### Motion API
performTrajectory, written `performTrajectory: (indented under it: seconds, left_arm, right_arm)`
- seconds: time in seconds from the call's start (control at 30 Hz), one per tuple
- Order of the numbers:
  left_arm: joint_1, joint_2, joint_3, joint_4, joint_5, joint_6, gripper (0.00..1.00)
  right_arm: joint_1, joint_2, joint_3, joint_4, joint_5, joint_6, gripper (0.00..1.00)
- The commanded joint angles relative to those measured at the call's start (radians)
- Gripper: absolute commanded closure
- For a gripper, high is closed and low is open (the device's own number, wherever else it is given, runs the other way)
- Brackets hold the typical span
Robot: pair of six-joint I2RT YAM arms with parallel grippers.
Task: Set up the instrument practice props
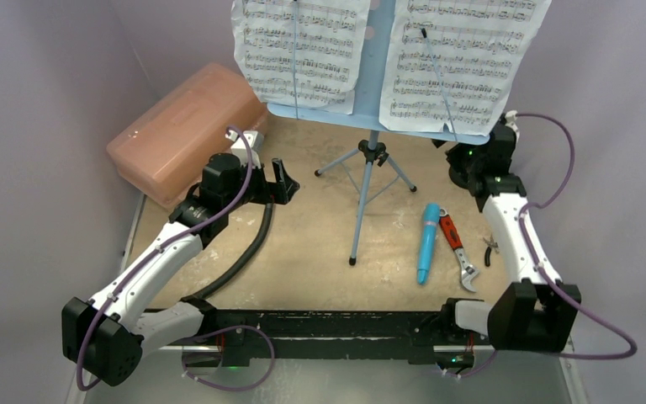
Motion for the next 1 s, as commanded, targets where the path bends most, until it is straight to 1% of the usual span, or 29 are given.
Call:
performTrajectory:
  seconds: [0.0, 0.37, 0.47, 0.57, 0.83, 0.97]
  left_arm:
    - [0.002, 0.002, 0.034, 0.017, -0.02, 0.033, 0.0]
    - [0.002, 0.083, 0.052, 0.067, -0.019, 0.048, 0.01]
    - [0.002, 0.099, 0.06, 0.072, -0.019, 0.055, 0.01]
    - [0.002, 0.118, 0.07, 0.067, -0.026, 0.064, 0.01]
    - [0.002, 0.143, 0.081, 0.062, -0.036, 0.064, 0.01]
    - [0.002, 0.149, 0.085, 0.055, -0.038, 0.066, 0.01]
  right_arm:
    - [-0.057, 0.079, 0.14, -0.052, 0.089, -0.077, 0.02]
    - [-0.164, 0.232, 0.323, -0.083, 0.186, -0.144, 0.02]
    - [-0.173, 0.283, 0.368, -0.098, 0.245, -0.147, 0.02]
    - [-0.175, 0.326, 0.408, -0.088, 0.268, -0.157, 0.02]
    - [-0.194, 0.431, 0.496, -0.088, 0.252, -0.152, 0.02]
    - [-0.198, 0.475, 0.527, -0.091, 0.258, -0.167, 0.04]
